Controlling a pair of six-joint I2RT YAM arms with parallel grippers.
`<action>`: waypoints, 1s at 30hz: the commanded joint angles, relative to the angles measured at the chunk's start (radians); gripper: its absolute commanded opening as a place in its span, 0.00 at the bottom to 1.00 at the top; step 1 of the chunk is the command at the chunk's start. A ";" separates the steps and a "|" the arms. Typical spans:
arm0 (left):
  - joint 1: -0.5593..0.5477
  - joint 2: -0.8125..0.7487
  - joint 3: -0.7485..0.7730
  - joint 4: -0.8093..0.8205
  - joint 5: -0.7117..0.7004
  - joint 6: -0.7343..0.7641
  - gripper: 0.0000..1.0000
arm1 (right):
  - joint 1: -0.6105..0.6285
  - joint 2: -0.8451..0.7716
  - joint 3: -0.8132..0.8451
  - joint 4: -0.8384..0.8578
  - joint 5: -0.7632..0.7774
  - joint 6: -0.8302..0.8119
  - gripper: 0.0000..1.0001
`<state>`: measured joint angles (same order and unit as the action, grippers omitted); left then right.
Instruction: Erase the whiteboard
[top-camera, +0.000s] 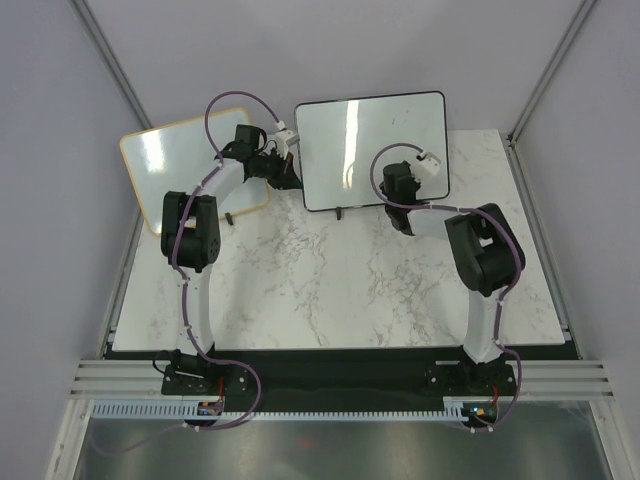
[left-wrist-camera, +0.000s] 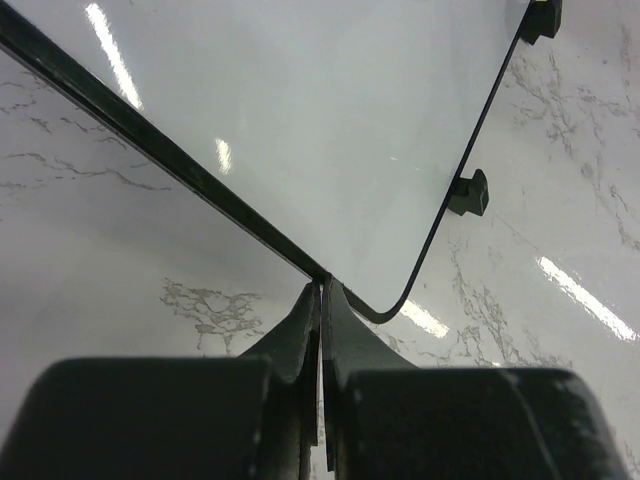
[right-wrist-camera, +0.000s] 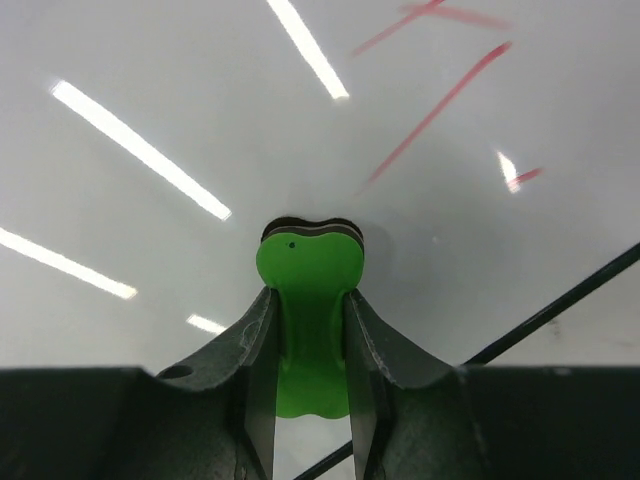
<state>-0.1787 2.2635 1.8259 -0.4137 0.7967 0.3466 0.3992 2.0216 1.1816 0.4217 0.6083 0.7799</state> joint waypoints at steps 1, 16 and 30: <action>-0.001 -0.035 0.024 0.038 -0.011 0.058 0.02 | -0.135 -0.044 -0.057 -0.060 0.053 0.059 0.00; 0.001 -0.035 0.021 0.036 -0.019 0.068 0.02 | -0.197 -0.046 -0.037 -0.055 -0.039 -0.008 0.00; 0.001 -0.039 0.016 0.036 -0.014 0.074 0.02 | 0.041 0.046 -0.007 -0.023 0.026 -0.004 0.00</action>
<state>-0.1761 2.2620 1.8259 -0.4114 0.7952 0.3653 0.4591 2.0266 1.1435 0.4263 0.6479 0.7597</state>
